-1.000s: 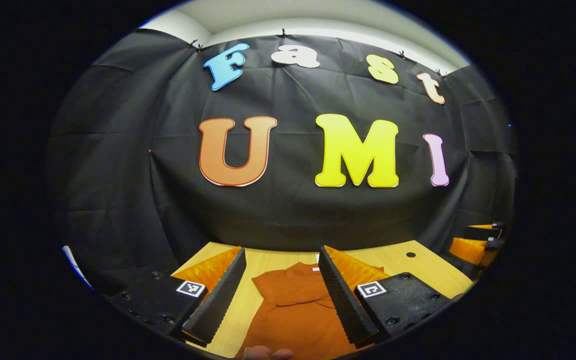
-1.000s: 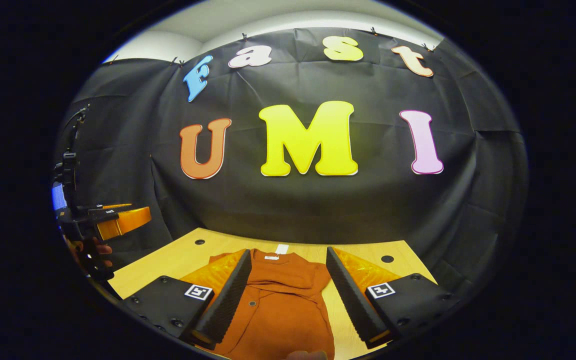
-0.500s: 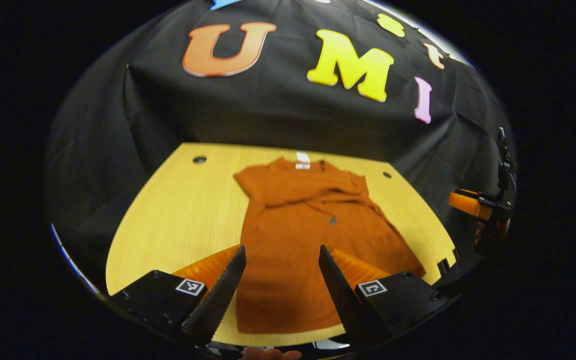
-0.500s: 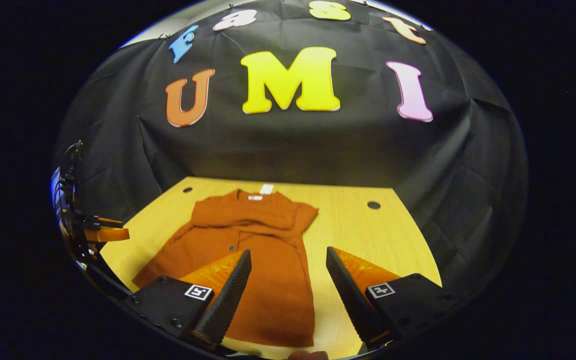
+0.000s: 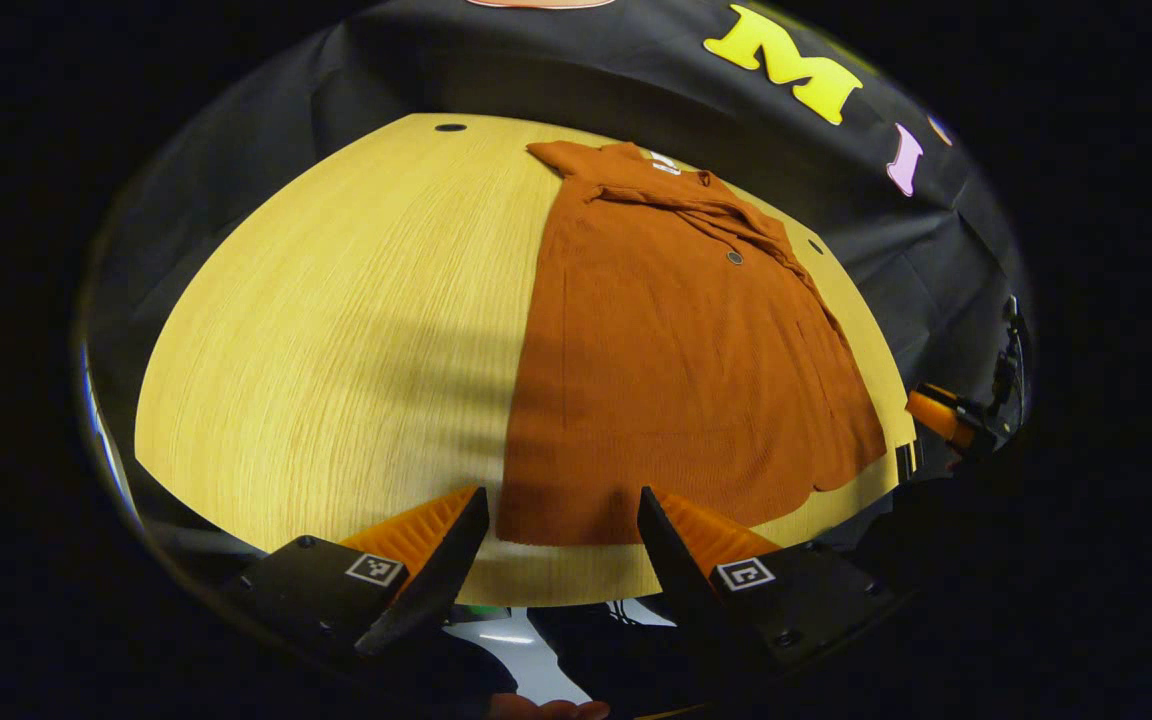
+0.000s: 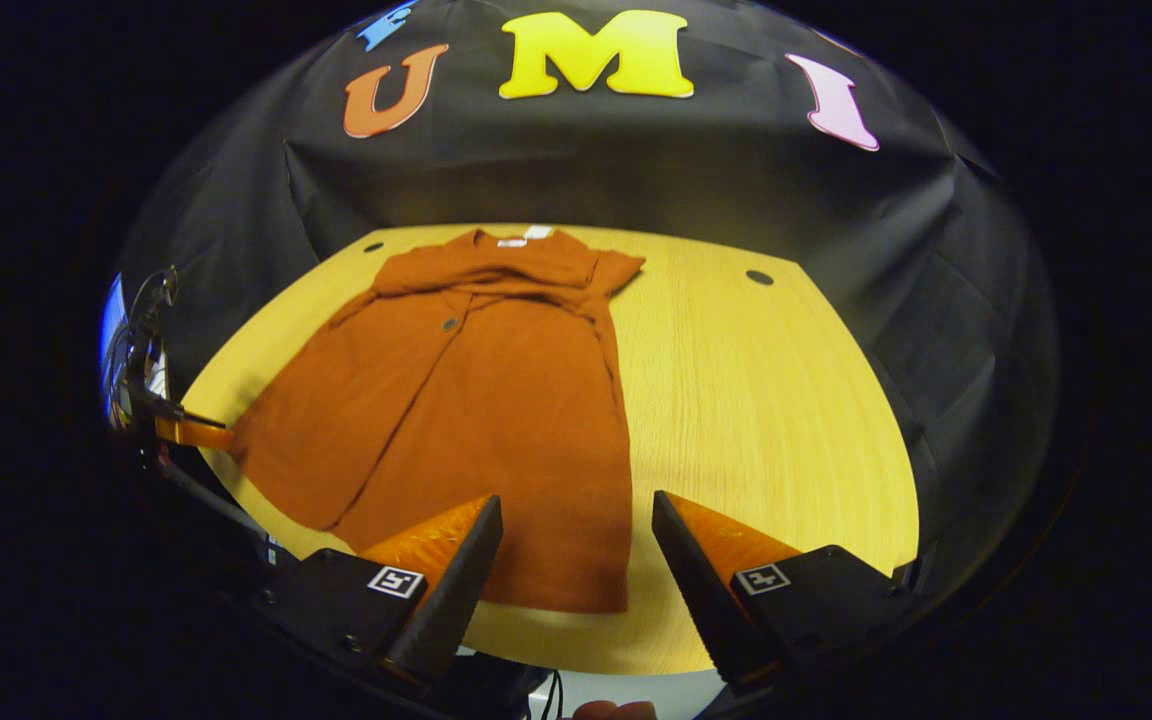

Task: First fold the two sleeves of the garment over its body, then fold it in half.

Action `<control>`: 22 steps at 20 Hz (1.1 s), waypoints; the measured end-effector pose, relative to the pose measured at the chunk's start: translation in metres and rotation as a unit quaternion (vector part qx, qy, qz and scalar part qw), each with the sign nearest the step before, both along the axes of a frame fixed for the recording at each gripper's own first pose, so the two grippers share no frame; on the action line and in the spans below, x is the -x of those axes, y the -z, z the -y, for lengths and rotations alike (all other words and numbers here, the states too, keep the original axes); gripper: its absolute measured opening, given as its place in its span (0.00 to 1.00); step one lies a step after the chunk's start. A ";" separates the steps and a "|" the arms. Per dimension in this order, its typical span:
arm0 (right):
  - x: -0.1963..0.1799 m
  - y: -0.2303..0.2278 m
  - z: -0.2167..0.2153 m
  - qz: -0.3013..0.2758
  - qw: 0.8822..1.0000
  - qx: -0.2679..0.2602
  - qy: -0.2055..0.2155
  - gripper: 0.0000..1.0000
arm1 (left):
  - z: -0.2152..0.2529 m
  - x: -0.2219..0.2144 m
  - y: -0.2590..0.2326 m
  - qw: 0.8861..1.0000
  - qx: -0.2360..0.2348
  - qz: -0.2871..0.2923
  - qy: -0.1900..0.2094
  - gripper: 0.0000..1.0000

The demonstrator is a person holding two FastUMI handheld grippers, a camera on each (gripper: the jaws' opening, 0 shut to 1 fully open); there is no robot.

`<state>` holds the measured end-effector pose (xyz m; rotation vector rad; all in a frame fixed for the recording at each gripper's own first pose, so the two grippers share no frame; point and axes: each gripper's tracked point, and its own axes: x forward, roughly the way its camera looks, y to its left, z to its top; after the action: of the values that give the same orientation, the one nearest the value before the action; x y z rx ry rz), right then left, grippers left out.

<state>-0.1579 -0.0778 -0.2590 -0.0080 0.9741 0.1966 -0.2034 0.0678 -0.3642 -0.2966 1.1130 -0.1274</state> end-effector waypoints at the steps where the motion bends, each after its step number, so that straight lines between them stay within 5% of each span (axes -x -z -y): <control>1: 0.009 0.011 0.005 -0.011 1.000 0.007 0.006 0.96 | -0.002 -0.003 -0.001 1.000 0.001 0.006 -0.005 0.98; 8: 0.030 0.055 -0.002 -0.061 0.997 0.001 0.038 0.97 | 0.010 -0.004 0.002 1.000 0.000 -0.001 0.010 0.91; 10: 0.030 0.053 -0.005 -0.064 0.997 -0.004 0.050 0.72 | 0.020 -0.003 0.003 1.000 0.014 -0.012 0.023 0.96; 11: 0.030 0.052 -0.007 -0.062 0.997 -0.010 0.046 0.71 | 0.026 -0.003 0.005 0.999 0.025 -0.016 0.024 0.78; 14: 0.031 0.053 -0.008 -0.068 0.996 -0.020 0.048 0.30 | 0.024 -0.005 0.011 1.000 0.019 -0.021 0.003 0.41; 15: 0.030 0.051 -0.009 -0.068 0.996 -0.027 0.050 0.30 | 0.026 -0.006 0.010 0.999 0.024 -0.023 -0.004 0.26; 16: 0.029 0.049 -0.008 -0.069 0.996 -0.028 0.056 0.18 | 0.027 -0.007 0.009 0.999 0.025 -0.022 -0.008 0.10; 17: 0.029 0.052 -0.009 -0.072 0.995 -0.030 0.057 0.06 | 0.027 -0.005 0.009 0.999 0.022 -0.024 -0.008 0.09; 22: -0.009 0.010 -0.005 -0.032 0.996 -0.060 0.066 0.06 | 0.031 -0.038 -0.035 0.999 0.013 0.038 0.009 0.04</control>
<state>-0.1492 -0.0724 -0.2688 0.1727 1.0211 0.1333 -0.1651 0.0370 -0.3291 -0.3021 1.0386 -0.1688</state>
